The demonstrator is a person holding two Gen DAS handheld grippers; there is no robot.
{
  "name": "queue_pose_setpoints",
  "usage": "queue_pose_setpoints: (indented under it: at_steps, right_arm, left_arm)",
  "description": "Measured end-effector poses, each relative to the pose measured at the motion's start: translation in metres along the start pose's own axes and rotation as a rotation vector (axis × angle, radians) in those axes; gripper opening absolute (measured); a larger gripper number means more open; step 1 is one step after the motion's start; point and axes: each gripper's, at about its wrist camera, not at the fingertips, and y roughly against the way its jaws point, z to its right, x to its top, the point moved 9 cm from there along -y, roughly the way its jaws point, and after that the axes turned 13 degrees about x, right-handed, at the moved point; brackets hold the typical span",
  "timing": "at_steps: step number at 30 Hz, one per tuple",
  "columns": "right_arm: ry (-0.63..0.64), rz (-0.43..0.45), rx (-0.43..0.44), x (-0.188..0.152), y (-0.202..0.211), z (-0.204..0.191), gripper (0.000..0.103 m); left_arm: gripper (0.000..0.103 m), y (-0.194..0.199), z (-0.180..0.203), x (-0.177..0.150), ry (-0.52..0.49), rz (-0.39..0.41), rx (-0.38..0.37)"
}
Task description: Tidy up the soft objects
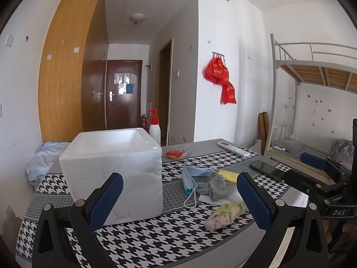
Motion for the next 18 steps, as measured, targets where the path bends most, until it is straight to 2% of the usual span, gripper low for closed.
queue_pose_setpoints:
  at_steps: [18]
  right_arm:
    - [-0.01,0.006,0.037,0.0011,-0.0014,-0.0019,0.101]
  left_arm:
    - [0.102,-0.0014,0.0019,0.0014,-0.009,-0.004,0.011]
